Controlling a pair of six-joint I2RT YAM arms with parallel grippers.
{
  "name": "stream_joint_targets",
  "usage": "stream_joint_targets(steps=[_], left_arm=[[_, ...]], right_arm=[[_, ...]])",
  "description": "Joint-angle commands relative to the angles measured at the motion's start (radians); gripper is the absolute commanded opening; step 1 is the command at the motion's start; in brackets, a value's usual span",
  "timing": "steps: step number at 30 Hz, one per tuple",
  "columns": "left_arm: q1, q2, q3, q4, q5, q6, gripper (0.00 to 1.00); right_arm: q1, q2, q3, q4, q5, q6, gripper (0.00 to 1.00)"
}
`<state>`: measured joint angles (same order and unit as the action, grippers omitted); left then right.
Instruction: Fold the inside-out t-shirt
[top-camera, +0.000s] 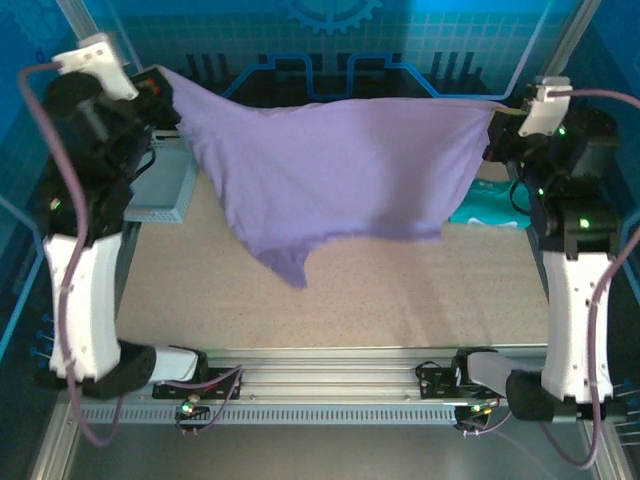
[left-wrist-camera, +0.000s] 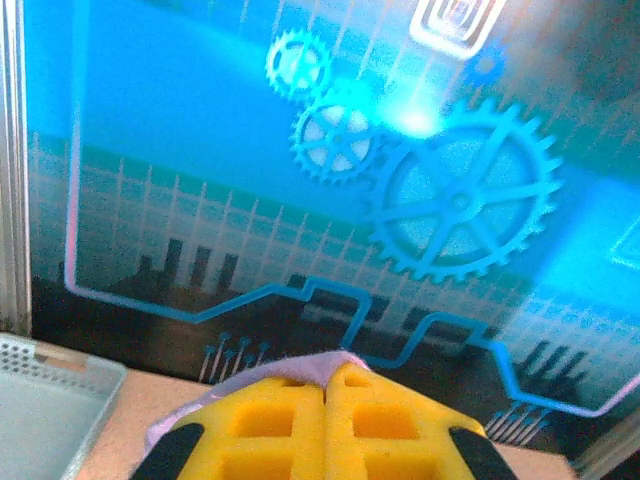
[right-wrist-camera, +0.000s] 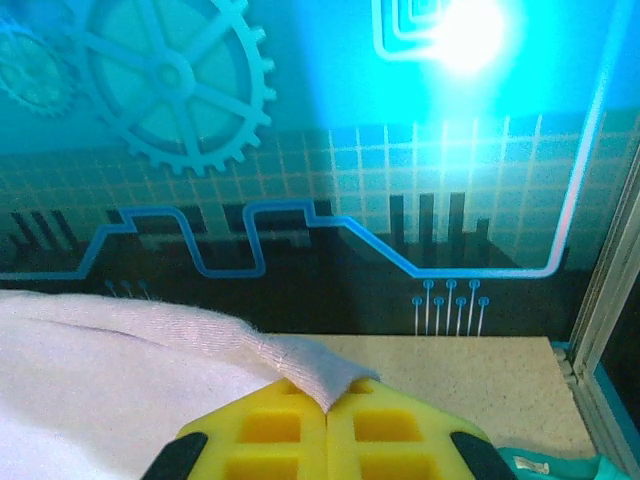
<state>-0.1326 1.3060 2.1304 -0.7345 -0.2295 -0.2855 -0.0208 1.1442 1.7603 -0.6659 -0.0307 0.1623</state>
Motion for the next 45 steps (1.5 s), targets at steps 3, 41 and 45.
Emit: stream_joint_targets(steps=[3, 41, 45], left_arm=[[0.011, -0.258, -0.069, 0.081, 0.071, -0.039, 0.00], [0.108, 0.969, 0.180, 0.377, 0.061, 0.051, 0.19], [0.110, 1.285, 0.676, 0.119, 0.151, -0.008, 0.43]], right_arm=[[-0.012, -0.189, 0.045, -0.098, -0.009, -0.023, 0.00], [0.055, 0.889, 0.162, 0.352, 0.192, -0.016, 0.10], [0.081, 1.143, 0.490, 0.134, 0.252, -0.013, 0.33]])
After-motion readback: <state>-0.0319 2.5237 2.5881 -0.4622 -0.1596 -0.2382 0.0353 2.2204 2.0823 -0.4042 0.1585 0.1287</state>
